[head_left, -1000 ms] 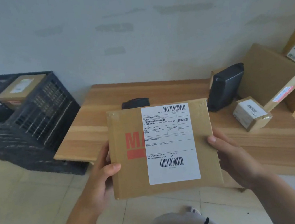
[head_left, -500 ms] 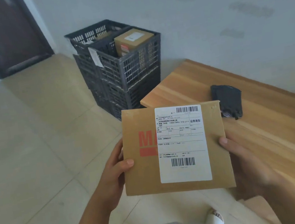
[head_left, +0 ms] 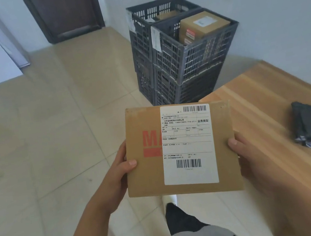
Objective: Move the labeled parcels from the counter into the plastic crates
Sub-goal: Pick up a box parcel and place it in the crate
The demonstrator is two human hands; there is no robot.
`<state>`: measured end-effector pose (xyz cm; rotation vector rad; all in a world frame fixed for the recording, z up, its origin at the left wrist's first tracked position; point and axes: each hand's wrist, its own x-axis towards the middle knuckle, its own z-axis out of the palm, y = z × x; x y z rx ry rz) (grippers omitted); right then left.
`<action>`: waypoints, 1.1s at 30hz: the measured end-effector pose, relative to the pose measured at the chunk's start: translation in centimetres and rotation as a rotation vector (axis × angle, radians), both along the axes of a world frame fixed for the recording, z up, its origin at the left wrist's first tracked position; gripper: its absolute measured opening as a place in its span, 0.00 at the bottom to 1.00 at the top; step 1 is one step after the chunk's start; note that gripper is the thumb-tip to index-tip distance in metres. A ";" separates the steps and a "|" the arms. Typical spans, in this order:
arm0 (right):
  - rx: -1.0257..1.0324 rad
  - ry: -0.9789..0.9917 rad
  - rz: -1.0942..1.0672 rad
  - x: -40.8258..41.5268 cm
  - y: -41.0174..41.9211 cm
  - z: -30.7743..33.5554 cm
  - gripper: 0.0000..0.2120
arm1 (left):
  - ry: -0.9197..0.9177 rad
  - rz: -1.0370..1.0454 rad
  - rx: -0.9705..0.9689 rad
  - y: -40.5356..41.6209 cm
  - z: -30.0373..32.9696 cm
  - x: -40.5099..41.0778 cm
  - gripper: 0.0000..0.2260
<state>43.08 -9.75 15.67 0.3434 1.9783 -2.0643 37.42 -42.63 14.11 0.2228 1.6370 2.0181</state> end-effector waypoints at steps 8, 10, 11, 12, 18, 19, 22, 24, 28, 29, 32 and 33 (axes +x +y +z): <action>-0.074 -0.020 0.077 -14.7 -2.5 -0.1 0.39 | -0.065 0.147 -0.063 -3.0 0.9 -11.4 0.31; -0.092 -0.036 0.099 -18.3 -3.0 -0.2 0.41 | -0.072 0.180 -0.075 -3.6 1.2 -14.5 0.31; -0.092 -0.045 0.109 -20.1 -3.3 -0.3 0.42 | -0.077 0.196 -0.083 -4.0 1.3 -15.9 0.31; -0.091 -0.050 0.123 -21.9 -3.6 -0.6 0.42 | -0.072 0.213 -0.085 -4.4 1.2 -17.3 0.30; -0.068 -0.027 0.223 -31.6 -7.0 -0.6 0.46 | -0.033 0.271 -0.088 -7.4 0.9 -23.8 0.32; -0.062 -0.030 0.238 -33.2 -7.8 -0.6 0.46 | -0.035 0.282 -0.090 -8.1 0.8 -25.0 0.33; -0.053 -0.047 0.261 -37.9 -9.9 -0.9 0.45 | -0.067 0.315 -0.067 -10.4 0.2 -29.0 0.35; -0.045 -0.055 0.249 -40.8 -11.1 -1.1 0.44 | -0.088 0.307 -0.042 -11.8 -0.4 -32.3 0.35; -0.029 -0.060 0.170 -46.2 -13.6 -1.3 0.41 | -0.121 0.254 -0.021 -14.2 -1.3 -40.5 0.34; -0.025 -0.059 0.148 -47.5 -14.3 -1.2 0.40 | -0.125 0.235 -0.019 -14.7 -1.3 -42.6 0.33; -0.024 -0.057 0.070 -51.1 -16.5 -0.1 0.41 | -0.124 0.163 0.000 -16.5 -0.9 -49.0 0.31; -0.023 -0.063 0.034 -52.1 -17.1 0.3 0.43 | -0.128 0.134 0.007 -17.1 -0.7 -51.0 0.30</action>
